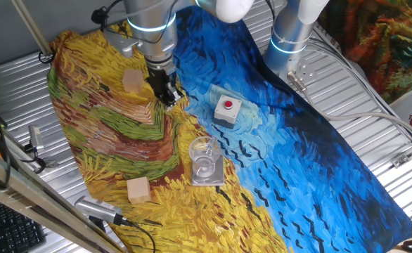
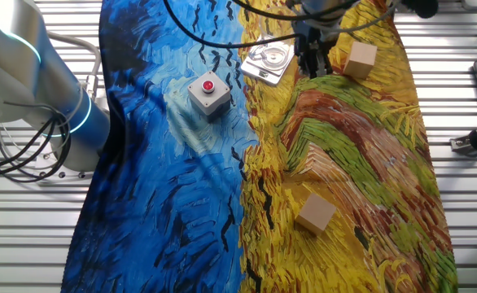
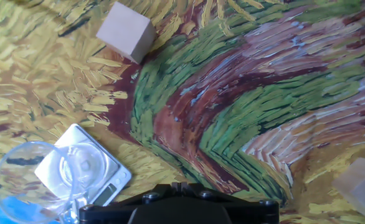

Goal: Pick up the cup

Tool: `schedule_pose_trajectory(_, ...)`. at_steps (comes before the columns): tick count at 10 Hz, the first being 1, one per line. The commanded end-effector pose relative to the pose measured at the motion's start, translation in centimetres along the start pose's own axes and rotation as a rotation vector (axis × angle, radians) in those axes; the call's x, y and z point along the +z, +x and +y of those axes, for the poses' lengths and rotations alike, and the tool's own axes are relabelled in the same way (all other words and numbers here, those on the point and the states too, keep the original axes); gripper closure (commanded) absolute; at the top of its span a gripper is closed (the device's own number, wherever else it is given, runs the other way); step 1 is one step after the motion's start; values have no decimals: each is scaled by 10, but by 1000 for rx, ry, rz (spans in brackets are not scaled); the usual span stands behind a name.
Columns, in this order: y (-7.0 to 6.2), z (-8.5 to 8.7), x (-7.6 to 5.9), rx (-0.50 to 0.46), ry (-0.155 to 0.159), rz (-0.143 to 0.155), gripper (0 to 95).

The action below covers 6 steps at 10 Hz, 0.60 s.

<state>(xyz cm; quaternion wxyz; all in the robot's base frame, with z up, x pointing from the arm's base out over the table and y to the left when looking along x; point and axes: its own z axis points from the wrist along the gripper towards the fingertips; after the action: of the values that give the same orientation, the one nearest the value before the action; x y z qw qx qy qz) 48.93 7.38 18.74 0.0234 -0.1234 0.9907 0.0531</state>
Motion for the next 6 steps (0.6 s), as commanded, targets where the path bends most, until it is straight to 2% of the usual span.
schedule_pose_trajectory(1,4,0,-2,37,47,-2,950)
schedule_pose_trajectory(3,9,1,-6,40,82,-9,950)
schedule_pose_trajectory(4,12,3,-11,39,120,-10,950)
schedule_pose_trajectory(5,15,4,-12,42,137,-5,950)
schedule_pose_trajectory(6,21,7,-13,61,129,-9,950)
